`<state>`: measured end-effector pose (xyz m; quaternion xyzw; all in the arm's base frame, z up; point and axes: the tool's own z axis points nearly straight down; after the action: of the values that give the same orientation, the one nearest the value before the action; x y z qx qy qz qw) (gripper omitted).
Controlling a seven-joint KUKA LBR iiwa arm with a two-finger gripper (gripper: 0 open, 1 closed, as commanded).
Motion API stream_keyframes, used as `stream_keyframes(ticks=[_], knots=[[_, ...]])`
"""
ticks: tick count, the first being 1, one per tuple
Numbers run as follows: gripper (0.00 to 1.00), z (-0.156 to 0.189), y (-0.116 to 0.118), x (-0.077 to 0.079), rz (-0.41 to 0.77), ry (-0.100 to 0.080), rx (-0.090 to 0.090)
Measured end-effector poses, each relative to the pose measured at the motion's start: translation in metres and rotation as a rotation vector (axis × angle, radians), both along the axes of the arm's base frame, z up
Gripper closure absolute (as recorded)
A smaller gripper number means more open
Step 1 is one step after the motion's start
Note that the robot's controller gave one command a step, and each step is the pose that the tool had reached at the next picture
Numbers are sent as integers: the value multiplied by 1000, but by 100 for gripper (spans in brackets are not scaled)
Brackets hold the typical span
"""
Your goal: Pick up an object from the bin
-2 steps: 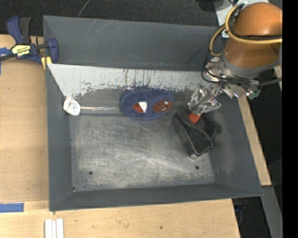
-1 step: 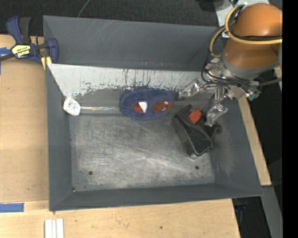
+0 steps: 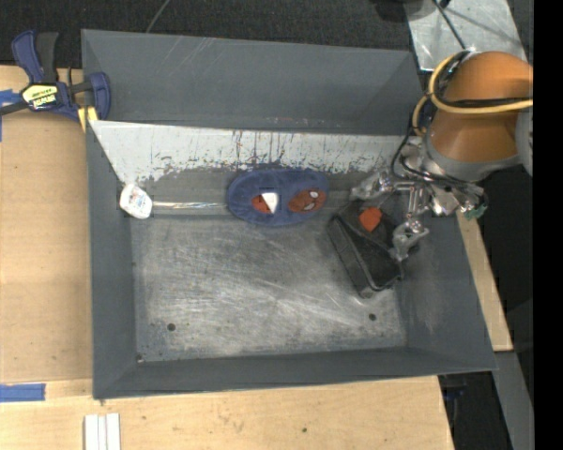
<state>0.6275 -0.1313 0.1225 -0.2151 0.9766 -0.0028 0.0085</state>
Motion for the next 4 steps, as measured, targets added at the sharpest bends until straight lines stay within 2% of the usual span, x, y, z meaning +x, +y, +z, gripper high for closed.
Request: stream_keyframes(ticks=[1, 2, 3, 4], knots=[[100, -2, -1, 1, -3, -11, -1], [100, 82, -17, 0, 0, 4, -2], [0, 76, -17, -2, -1, 13, 2], [0, -49, -11, -12, 164, 10, 9]])
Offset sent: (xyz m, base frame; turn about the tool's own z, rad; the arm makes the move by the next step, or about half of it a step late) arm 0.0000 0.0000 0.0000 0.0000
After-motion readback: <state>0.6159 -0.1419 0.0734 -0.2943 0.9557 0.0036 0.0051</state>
